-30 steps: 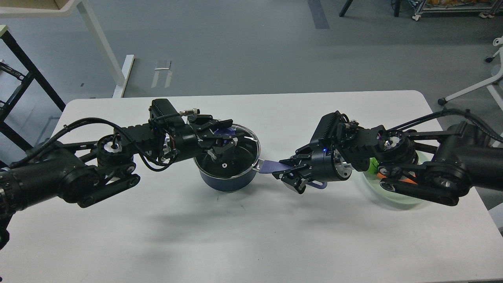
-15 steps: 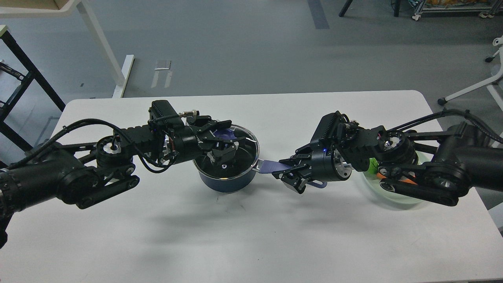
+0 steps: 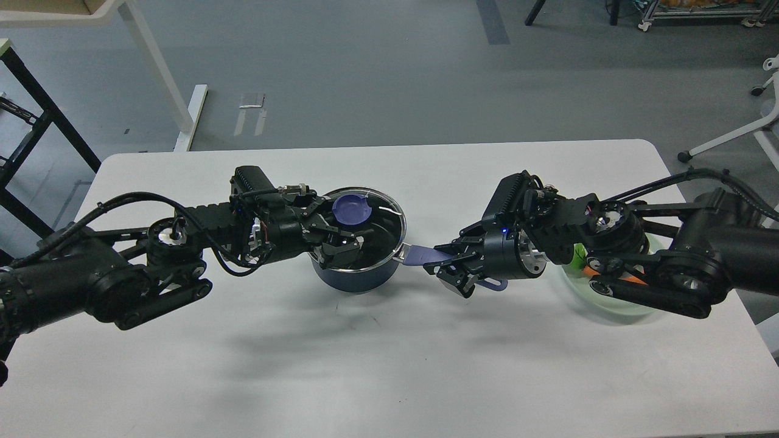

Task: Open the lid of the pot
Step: 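Close the left gripper on the blue knob of the glass lid, then lift the glass lid off the pot with the left gripper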

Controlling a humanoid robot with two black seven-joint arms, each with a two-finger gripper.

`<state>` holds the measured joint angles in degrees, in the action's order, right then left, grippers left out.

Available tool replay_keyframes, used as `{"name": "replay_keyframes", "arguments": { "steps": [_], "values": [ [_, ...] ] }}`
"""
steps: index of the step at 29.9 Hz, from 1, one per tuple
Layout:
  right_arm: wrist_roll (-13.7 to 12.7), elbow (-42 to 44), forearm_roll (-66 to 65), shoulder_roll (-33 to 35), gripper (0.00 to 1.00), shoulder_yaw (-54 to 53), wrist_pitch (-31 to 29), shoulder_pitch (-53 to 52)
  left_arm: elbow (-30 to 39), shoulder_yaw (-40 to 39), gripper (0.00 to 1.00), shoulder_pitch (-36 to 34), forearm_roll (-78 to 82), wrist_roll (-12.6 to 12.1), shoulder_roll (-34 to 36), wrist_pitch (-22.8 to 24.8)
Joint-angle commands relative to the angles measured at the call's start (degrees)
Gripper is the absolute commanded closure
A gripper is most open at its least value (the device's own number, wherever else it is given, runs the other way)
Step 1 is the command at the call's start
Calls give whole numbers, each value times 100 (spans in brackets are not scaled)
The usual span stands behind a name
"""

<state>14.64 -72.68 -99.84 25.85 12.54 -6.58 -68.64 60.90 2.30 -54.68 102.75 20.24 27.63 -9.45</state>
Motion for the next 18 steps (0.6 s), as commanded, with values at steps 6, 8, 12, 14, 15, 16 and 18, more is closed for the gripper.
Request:
{"name": "replay_keyframes", "arguments": {
  "steps": [6,8,12,14,15,16,18],
  "values": [
    [4,-9,8,-10,73,-6,-1,9,-17,-36,18,-78,-44,-12,-21,-65],
    [4,-9,0,-10,73,-6,-1,18,-17,-36,22,-78,-44,-12,-29,-74],
    [4,-9,0,-10,73,-6,-1,18,-17,-36,30,-78,-53,-3,-29,-74],
    [4,-9,0,-10,73,-6,-1,26,-17,-36,34,-78,-53,6,-21,-74],
    [4,-9,0,-10,73,-6,-1,26,-8,-36,36,-78,-53,6,-12,-74],
    [4,-9,8,-10,73,-6,-1,26,-17,-28,38,-78,-53,6,-12,-74],
    [4,-9,0,-10,73,-6,-1,27,-8,-28,44,-78,-53,14,6,-74]
  ]
}}
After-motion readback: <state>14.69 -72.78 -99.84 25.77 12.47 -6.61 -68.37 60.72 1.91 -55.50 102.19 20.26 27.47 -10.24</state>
